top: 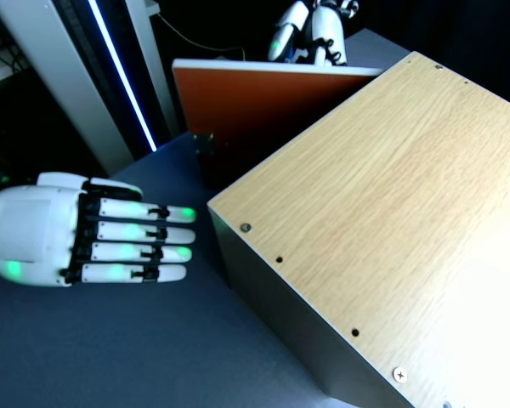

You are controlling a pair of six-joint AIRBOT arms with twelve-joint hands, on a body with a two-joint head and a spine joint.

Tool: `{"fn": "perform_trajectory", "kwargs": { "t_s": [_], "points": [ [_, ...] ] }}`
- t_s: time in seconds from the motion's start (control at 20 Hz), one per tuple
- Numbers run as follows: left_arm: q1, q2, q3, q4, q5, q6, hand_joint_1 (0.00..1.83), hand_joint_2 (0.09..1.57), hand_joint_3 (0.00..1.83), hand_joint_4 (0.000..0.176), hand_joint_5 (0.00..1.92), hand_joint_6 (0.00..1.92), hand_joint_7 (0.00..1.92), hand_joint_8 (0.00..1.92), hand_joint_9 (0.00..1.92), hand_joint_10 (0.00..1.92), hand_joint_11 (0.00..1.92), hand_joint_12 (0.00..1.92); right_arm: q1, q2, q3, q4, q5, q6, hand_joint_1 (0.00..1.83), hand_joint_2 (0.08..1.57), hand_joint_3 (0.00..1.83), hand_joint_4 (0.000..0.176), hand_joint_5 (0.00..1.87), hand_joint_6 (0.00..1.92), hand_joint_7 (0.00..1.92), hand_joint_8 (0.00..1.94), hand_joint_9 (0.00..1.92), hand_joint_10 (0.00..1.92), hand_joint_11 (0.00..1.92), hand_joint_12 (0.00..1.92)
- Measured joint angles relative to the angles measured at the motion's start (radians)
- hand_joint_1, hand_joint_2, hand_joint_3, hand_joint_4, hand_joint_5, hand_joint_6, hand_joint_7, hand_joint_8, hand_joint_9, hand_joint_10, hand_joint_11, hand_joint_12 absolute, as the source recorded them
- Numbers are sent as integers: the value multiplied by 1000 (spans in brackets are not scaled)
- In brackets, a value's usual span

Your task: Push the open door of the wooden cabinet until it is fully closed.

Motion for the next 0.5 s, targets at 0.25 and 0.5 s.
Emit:
{"fn": "perform_trajectory", "kwargs": {
  "t_s": [0.25,0.5],
  "points": [
    [-40,-30,23,39,45,-1,262,1512,0,0,235,4,214,3,210,4,206,13,0,0,6,23,12,0,538,1365,0,0,387,2,384,9,331,16,131,394],
    [-108,-68,57,59,87,0,451,1475,0,0,251,1,248,1,246,1,244,16,0,0,10,27,21,0,542,1373,1,0,386,0,388,1,332,2,117,412]
  ]
}}
